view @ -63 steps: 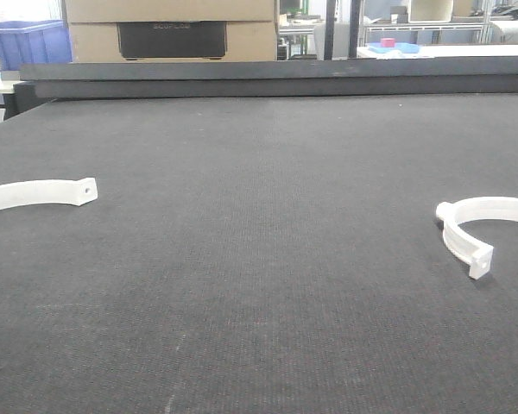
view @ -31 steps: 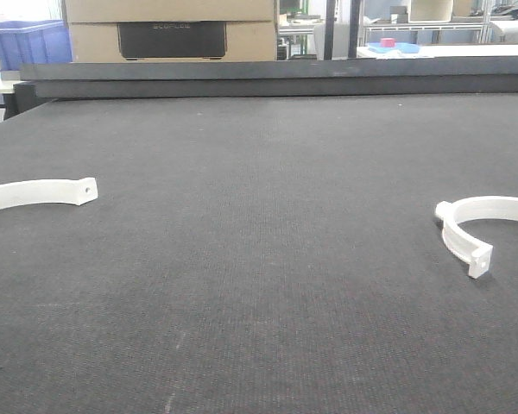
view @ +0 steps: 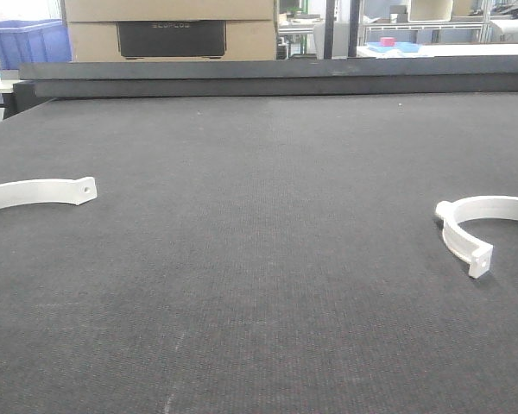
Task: Grab PVC pipe and place in blue bin
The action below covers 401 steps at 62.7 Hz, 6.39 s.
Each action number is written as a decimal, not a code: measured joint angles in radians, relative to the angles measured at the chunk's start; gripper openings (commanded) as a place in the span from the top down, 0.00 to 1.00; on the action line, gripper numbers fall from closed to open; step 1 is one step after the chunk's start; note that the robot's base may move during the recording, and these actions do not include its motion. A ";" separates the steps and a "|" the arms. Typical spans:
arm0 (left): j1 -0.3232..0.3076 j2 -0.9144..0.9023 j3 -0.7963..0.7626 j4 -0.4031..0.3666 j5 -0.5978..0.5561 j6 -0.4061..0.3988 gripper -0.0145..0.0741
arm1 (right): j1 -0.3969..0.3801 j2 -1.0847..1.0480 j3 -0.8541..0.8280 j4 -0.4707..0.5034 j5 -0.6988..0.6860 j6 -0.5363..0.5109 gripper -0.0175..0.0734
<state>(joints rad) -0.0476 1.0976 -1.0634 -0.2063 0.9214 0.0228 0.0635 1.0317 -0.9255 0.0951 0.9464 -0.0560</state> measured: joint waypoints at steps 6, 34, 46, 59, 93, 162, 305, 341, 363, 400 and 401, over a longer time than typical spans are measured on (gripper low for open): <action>0.000 0.051 0.000 0.000 0.004 0.000 0.96 | 0.000 0.058 0.000 0.007 0.000 0.000 0.98; 0.000 0.177 0.000 -0.012 0.014 -0.002 0.96 | 0.002 0.290 0.000 0.079 -0.081 0.041 0.97; 0.000 0.177 0.000 -0.014 0.014 -0.002 0.96 | 0.092 0.391 -0.049 0.068 -0.060 0.147 0.97; 0.000 0.177 0.000 -0.016 0.014 -0.002 0.96 | 0.225 0.487 -0.181 0.026 -0.027 0.238 0.97; 0.000 0.177 0.000 -0.016 0.006 -0.002 0.96 | 0.279 0.677 -0.311 -0.002 0.071 0.292 0.54; 0.000 0.177 0.000 -0.014 -0.009 -0.002 0.96 | 0.326 0.785 -0.313 -0.027 0.070 0.364 0.73; 0.094 0.638 -0.101 0.216 -0.009 -0.042 0.48 | 0.327 0.635 -0.315 -0.213 0.008 0.368 0.98; 0.094 0.648 -0.101 0.216 0.000 -0.050 0.52 | 0.327 0.635 -0.315 -0.213 0.008 0.368 0.98; 0.094 0.685 -0.113 0.216 0.029 -0.052 0.52 | 0.327 0.634 -0.315 -0.213 0.012 0.368 0.98; 0.094 0.696 -0.137 0.216 0.054 -0.056 0.96 | 0.327 0.634 -0.315 -0.213 0.012 0.368 0.98; 0.094 0.696 -0.137 0.216 0.054 -0.056 0.96 | 0.327 0.634 -0.315 -0.213 0.012 0.368 0.98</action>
<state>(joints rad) 0.0466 1.7936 -1.2006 0.0098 0.9756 -0.0327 0.3908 1.6654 -1.2402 -0.1183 0.9587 0.3122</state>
